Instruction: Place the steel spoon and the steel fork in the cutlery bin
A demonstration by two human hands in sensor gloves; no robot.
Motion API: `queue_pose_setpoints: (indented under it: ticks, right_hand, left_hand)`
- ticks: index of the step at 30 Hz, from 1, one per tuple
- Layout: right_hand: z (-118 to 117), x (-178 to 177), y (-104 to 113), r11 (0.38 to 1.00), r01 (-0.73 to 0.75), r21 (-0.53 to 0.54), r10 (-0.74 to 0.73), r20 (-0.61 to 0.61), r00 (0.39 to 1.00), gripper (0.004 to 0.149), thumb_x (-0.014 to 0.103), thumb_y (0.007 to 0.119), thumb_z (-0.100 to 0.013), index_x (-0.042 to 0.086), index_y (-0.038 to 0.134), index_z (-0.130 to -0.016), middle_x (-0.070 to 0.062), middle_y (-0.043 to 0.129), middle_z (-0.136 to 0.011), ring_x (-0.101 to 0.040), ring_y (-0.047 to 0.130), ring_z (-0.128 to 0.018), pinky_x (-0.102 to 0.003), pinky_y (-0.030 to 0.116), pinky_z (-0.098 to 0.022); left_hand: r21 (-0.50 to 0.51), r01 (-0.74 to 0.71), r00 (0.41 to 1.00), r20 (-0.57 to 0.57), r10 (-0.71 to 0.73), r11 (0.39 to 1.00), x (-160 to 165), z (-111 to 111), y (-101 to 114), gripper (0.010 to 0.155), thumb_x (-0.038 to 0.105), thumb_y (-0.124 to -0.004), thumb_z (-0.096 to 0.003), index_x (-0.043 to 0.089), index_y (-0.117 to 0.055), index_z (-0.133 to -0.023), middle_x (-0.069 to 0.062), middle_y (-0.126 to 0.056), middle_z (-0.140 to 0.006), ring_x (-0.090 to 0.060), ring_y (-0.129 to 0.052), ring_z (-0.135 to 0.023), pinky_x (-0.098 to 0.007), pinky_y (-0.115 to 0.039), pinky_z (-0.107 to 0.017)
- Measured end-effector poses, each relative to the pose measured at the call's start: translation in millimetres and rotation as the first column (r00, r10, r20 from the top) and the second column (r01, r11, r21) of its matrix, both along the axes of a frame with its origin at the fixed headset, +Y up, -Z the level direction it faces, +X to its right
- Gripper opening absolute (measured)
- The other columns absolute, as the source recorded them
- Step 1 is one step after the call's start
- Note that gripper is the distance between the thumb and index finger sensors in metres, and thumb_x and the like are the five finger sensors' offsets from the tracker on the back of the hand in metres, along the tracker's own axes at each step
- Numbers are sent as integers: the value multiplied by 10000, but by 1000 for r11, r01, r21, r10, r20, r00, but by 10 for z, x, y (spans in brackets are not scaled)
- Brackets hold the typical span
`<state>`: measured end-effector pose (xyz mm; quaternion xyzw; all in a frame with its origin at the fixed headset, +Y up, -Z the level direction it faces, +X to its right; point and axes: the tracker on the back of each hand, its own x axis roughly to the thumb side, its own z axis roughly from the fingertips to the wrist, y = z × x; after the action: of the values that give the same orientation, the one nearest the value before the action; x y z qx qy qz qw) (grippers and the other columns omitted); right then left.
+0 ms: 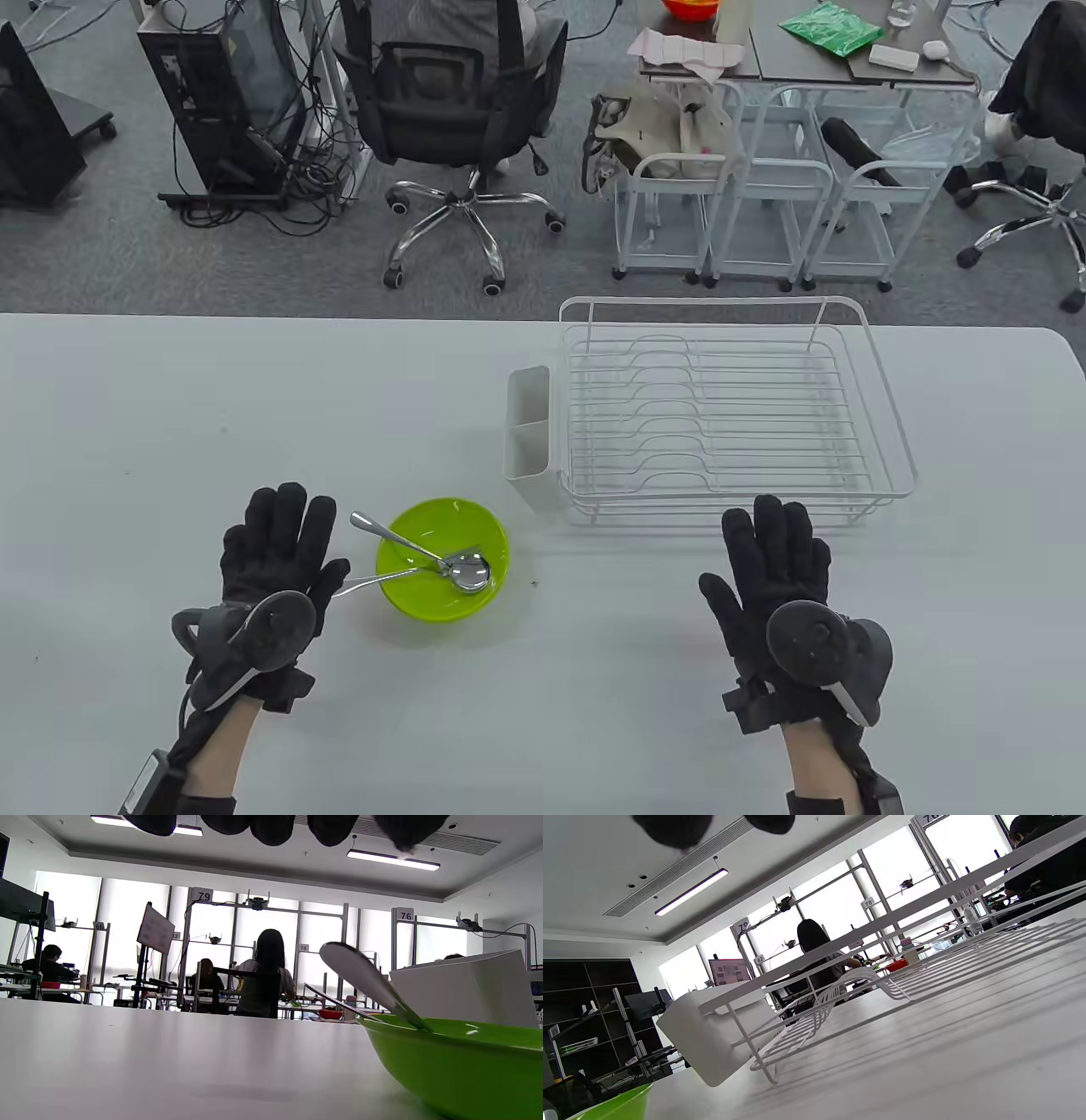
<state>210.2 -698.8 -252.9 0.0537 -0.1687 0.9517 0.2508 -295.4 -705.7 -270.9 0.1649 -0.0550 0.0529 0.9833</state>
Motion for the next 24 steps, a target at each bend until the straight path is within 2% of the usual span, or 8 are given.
queue_pose_setpoints:
  ticks: [24]
  right_hand:
    - [-2,70,-4,998,60,-13,-60,9,998,707,514,640,-504,236,448,-1125,-63,247,-1182,-341,138,-1104,-616,221,-727]
  left_hand:
    - [-53,-18,1000,-3,18,998,-87,-61,-40,666,564,-519,-542,361,-416,-1168,-71,-398,-1294,-363,-397,-1185,-628,-475,-797]
